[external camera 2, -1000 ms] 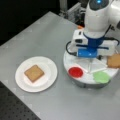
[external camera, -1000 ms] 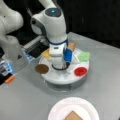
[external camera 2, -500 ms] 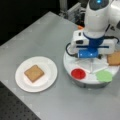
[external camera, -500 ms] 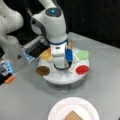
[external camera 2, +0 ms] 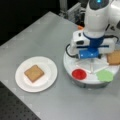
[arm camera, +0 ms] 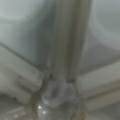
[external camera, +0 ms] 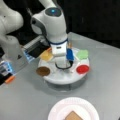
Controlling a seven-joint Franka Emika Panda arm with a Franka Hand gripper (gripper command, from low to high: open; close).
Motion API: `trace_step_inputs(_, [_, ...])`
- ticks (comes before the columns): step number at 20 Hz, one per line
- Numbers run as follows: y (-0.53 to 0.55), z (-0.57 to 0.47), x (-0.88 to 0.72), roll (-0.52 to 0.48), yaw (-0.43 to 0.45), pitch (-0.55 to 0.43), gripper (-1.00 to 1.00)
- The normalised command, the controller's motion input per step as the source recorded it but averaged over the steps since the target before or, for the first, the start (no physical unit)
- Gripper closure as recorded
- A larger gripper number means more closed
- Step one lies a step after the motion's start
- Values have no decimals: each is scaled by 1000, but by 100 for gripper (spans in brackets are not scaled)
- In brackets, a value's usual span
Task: Ingredient selection for cheeseburger or sandwich
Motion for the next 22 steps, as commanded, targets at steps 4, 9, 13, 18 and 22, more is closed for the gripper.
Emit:
trace_step_inputs(4, [-36,20,-1,66,210,-89,-100])
trace_step_inputs(9, [-49,20,10,70,219,-74,-100])
trace_step_inputs(13, [-56,10,18,71,193,-78,-100])
trace_step_inputs(18, [-66,2,16,83,180,-75,-100])
trace_step_inputs(22, [-74,2,19,90,202,-73,-100])
